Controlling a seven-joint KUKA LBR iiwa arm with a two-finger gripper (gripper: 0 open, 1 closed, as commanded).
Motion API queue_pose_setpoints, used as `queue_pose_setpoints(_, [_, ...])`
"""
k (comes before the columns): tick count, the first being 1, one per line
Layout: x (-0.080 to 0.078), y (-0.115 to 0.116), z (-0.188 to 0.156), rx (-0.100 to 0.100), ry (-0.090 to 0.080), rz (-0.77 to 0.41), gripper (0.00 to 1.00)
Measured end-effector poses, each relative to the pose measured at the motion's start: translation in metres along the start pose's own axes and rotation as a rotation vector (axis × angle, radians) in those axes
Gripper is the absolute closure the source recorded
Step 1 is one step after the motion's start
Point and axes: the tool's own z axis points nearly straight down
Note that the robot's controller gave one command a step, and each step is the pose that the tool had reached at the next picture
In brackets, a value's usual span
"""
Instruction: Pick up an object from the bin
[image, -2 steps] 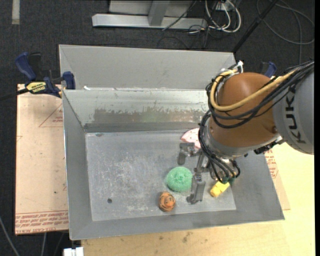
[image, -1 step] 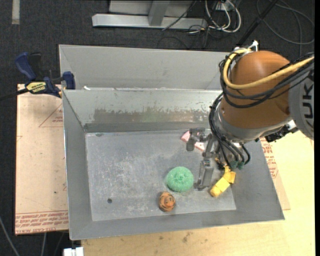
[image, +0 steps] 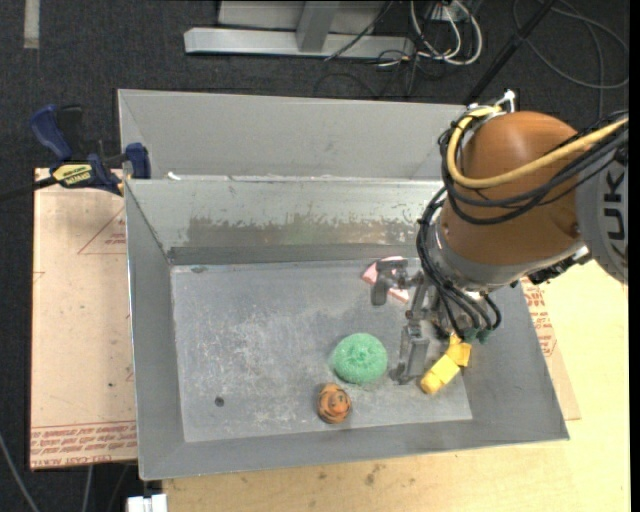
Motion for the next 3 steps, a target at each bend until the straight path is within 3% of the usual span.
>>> queue_pose_setpoints(1, [0.01,0.015,0.068,0.0,0.005,-0.099,0.0])
queue_pose_setpoints(2, [0.009,0.008,0.1,0.0,0.014,-0.127,0.0])
queue_pose_setpoints(3, [-0.015,0.004,0.136,-0.001,0.007,-0.137,0.0])
